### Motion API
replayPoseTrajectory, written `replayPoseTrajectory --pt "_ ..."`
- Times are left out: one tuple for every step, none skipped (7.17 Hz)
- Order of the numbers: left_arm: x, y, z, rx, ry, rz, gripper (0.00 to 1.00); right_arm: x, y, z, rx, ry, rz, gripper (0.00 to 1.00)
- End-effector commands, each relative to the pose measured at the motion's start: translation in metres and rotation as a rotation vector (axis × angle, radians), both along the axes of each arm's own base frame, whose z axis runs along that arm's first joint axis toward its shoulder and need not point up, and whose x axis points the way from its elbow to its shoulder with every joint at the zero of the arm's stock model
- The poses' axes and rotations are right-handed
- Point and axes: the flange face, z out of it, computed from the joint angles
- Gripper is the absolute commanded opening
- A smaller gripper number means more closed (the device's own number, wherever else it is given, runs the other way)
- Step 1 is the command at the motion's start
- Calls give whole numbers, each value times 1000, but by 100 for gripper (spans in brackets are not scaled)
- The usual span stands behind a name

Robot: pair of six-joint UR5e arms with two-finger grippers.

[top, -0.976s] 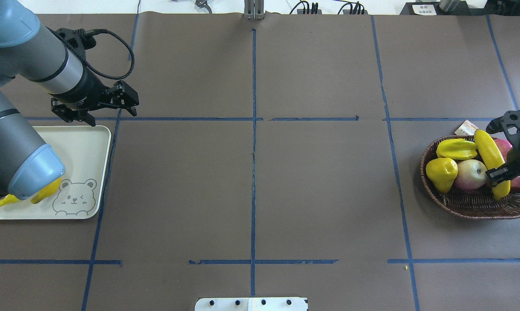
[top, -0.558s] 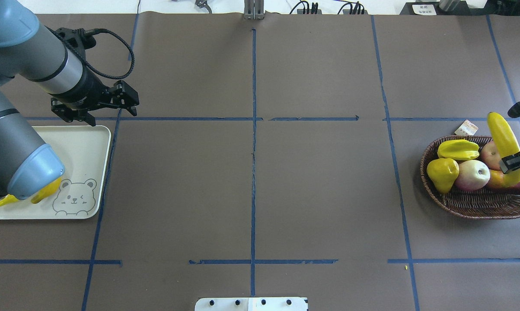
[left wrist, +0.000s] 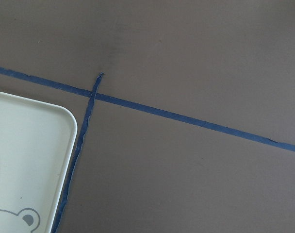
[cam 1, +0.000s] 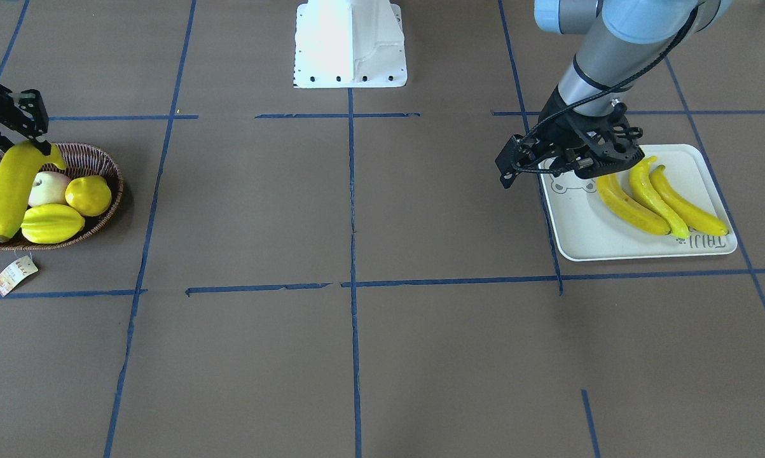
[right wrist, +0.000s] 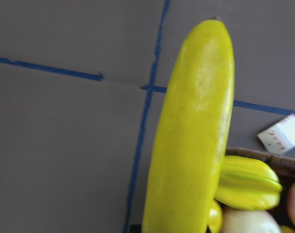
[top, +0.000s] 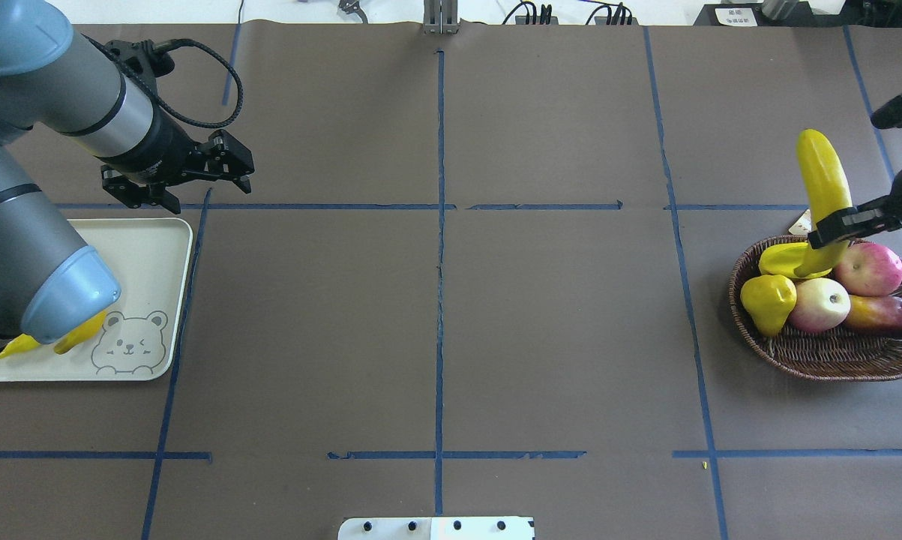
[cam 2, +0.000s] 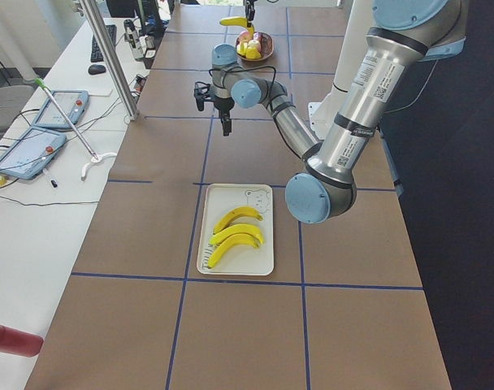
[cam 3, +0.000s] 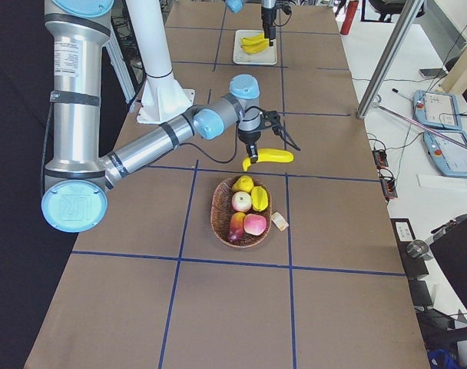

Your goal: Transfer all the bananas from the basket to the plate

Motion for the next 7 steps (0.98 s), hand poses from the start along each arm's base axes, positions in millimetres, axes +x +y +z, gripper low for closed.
replayPoseTrajectory --pt "10 1 -21 50 166 -59 99 -78 -18 -127 -84 -208 19 4" --pt "22 -1 -25 77 287 -84 99 -108 -6 -163 -86 -254 -3 4" --pt "38 4 -25 119 390 -72 99 -131 8 -181 -63 -291 -6 4" --pt "48 6 -27 134 474 -72 99 -163 33 -190 -58 -342 -6 4" --pt "55 4 -43 139 540 -73 99 -198 59 -195 -23 -358 5 4" --pt "63 9 -72 119 592 -70 99 -226 82 -201 1 -356 -4 4" --pt "71 18 -98 104 648 -59 99 -247 97 -213 7 -366 -11 4"
